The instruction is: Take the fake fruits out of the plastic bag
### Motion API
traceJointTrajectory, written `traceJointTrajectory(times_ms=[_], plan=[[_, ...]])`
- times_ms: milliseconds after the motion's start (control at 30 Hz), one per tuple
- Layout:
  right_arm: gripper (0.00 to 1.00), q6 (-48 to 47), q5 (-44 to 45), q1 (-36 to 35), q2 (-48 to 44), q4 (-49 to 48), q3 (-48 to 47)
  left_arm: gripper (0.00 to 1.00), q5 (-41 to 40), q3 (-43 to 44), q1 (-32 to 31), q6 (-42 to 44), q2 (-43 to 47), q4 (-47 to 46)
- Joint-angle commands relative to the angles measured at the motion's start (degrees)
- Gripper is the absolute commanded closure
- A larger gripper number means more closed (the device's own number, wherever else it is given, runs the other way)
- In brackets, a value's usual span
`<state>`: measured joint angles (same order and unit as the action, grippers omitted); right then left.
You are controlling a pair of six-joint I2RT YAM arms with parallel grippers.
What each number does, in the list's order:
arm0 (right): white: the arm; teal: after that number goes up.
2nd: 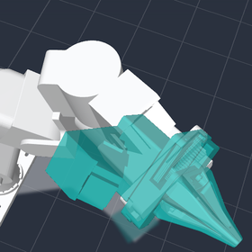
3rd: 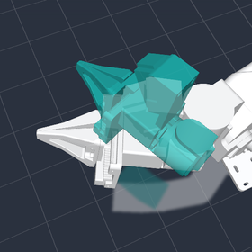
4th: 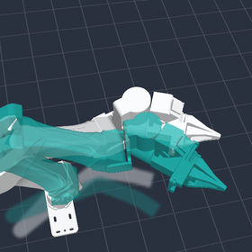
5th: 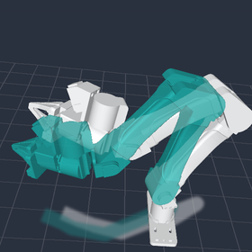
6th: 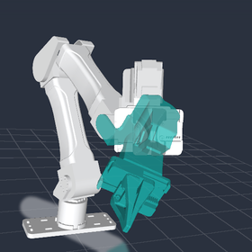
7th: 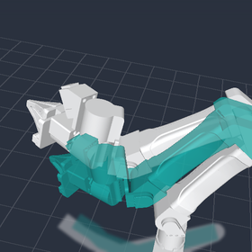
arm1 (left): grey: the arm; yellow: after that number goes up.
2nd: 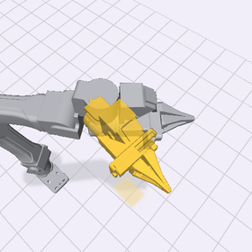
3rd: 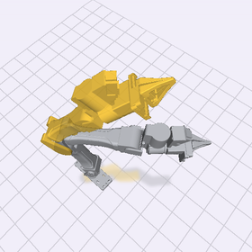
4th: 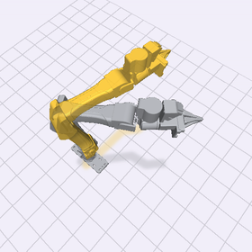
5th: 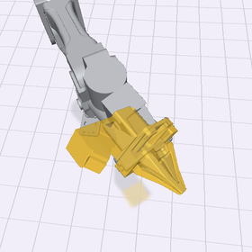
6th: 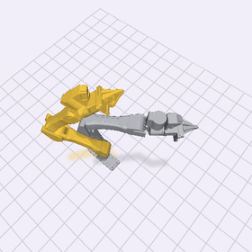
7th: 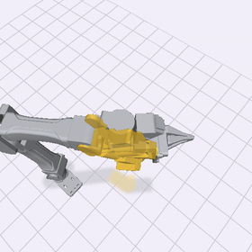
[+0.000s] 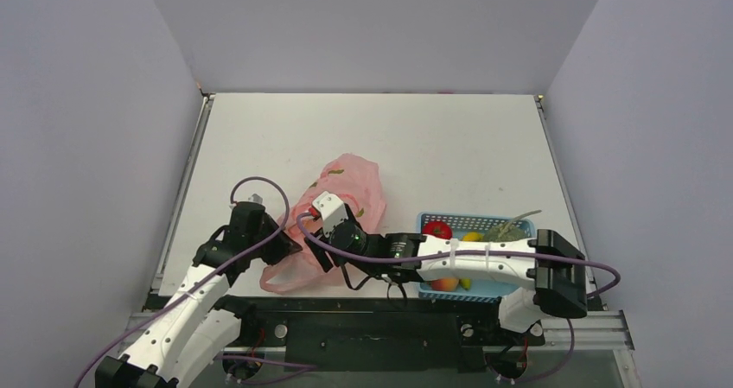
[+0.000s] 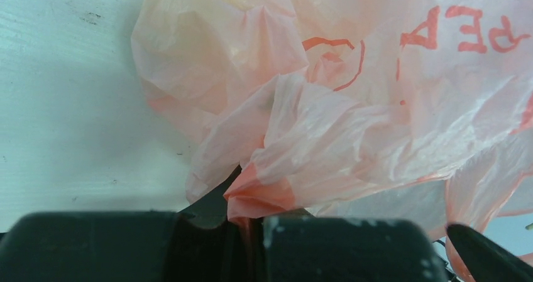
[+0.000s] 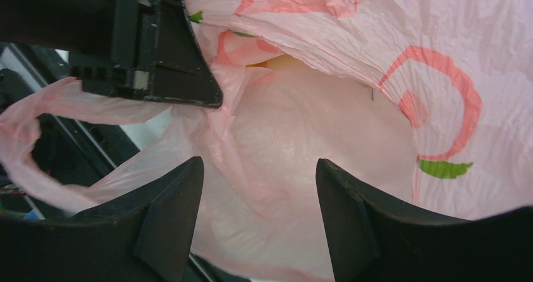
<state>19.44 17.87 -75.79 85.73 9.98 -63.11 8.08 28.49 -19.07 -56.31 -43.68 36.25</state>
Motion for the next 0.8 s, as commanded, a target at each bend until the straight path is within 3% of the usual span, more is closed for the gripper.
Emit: traceJointTrajectory(times_ms=[0,100,433,500,533,567,633,767], plan=[[0.39,1.5,0.7,2.4,3.6,-8.3,-1.8,1.00,-0.4,3.4,-0.2,1.3,-0.2,0.3],[0.44,7.5,-1.7,5.1,5.7,-10.9,-0.7,1.00,0.2,4.4,-0.2,1.6,-0.2,0.5],[0.45,29.7,-12.3,13.1,10.6,-21.8,6.5,1.00,7.5,15.2,-0.4,5.4,-5.1,-2.1],[0.43,33.0,-15.0,15.2,10.7,-24.2,8.2,1.00,10.9,16.8,-5.4,2.0,-6.1,-4.9],[0.41,34.2,-16.1,16.2,10.3,-25.2,9.4,1.00,10.2,17.2,-8.0,0.5,-6.0,-5.6],[0.36,34.5,-16.6,16.5,10.3,-25.6,9.8,1.00,5.9,17.4,-14.7,-1.9,-5.1,-6.4],[0.29,34.8,-17.3,17.2,10.7,-25.3,10.5,1.00,-3.4,15.5,-22.1,-4.9,-3.3,-5.2],[0.24,36.0,-17.3,17.3,12.1,-25.5,11.4,1.00,-8.5,7.9,-21.2,-6.9,-3.5,-0.2]])
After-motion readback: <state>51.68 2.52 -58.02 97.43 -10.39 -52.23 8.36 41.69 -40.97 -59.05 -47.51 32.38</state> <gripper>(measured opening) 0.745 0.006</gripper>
